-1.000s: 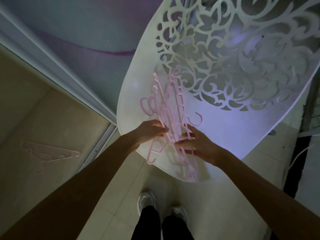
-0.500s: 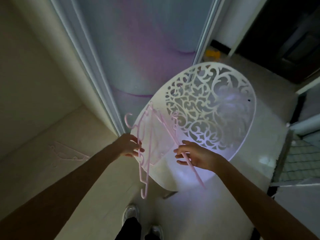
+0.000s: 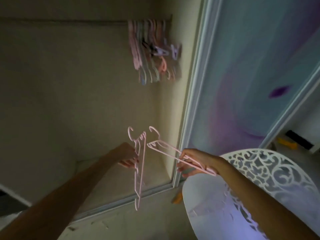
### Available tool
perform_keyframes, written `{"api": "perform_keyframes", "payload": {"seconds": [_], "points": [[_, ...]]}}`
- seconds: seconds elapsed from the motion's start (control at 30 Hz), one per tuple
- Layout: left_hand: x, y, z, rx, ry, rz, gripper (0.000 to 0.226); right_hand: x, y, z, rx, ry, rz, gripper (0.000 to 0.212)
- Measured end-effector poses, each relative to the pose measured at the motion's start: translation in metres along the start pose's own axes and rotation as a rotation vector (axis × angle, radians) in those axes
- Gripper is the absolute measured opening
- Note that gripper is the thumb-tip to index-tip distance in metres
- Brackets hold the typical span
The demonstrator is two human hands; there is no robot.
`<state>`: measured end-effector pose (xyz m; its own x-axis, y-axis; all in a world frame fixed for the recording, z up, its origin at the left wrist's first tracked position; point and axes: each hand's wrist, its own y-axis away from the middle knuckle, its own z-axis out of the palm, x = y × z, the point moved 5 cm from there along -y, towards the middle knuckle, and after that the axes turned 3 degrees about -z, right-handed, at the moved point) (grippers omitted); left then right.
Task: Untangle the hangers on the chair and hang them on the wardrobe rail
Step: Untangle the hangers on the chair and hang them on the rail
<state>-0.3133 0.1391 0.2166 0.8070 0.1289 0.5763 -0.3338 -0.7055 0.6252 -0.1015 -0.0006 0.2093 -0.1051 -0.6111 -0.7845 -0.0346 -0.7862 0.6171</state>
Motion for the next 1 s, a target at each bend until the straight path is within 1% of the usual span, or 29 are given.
{"api": "perform_keyframes", "payload": {"seconds": [0.03,0.1,0.23,0.27,0.37,0.47,0.6,0.67,0.73,0.83,0.9,1.0], "points": [[-0.002,0.010,-0.018,0.023,0.028,0.003,0.020,-0.013,0.000,0.009,-0.036,0.022,-0.008,0.023],[-0.005,0.030,-0.067,0.124,0.096,0.022,0.019,-0.051,-0.002,0.036,-0.093,0.069,-0.040,0.027],[0.000,0.058,-0.136,0.250,0.097,0.047,0.012,-0.110,-0.009,0.080,-0.124,0.071,-0.082,0.045],[0.003,0.062,-0.154,0.268,0.109,0.057,0.010,-0.126,-0.014,0.091,-0.125,0.073,-0.099,0.045],[0.010,0.066,-0.201,0.326,0.134,0.101,0.010,-0.167,-0.026,0.120,-0.126,0.049,-0.165,0.033],[0.023,0.065,-0.247,0.374,0.166,0.145,0.013,-0.213,-0.034,0.140,-0.079,-0.005,-0.267,0.030],[0.046,0.058,-0.303,0.420,0.222,0.241,0.018,-0.272,-0.039,0.158,-0.081,-0.213,-0.427,0.032],[0.056,0.052,-0.327,0.465,0.228,0.281,0.022,-0.295,-0.040,0.169,-0.083,-0.314,-0.469,0.025],[0.067,0.041,-0.347,0.512,0.198,0.323,0.028,-0.313,-0.044,0.176,-0.059,-0.377,-0.508,0.022],[0.081,0.025,-0.369,0.631,0.067,0.377,0.032,-0.333,-0.057,0.179,-0.019,-0.422,-0.533,0.032],[0.092,0.016,-0.379,0.680,-0.015,0.398,0.032,-0.349,-0.069,0.175,0.026,-0.434,-0.531,0.028],[0.107,0.000,-0.390,0.694,-0.084,0.409,0.029,-0.375,-0.093,0.168,0.088,-0.430,-0.526,0.021]]}}
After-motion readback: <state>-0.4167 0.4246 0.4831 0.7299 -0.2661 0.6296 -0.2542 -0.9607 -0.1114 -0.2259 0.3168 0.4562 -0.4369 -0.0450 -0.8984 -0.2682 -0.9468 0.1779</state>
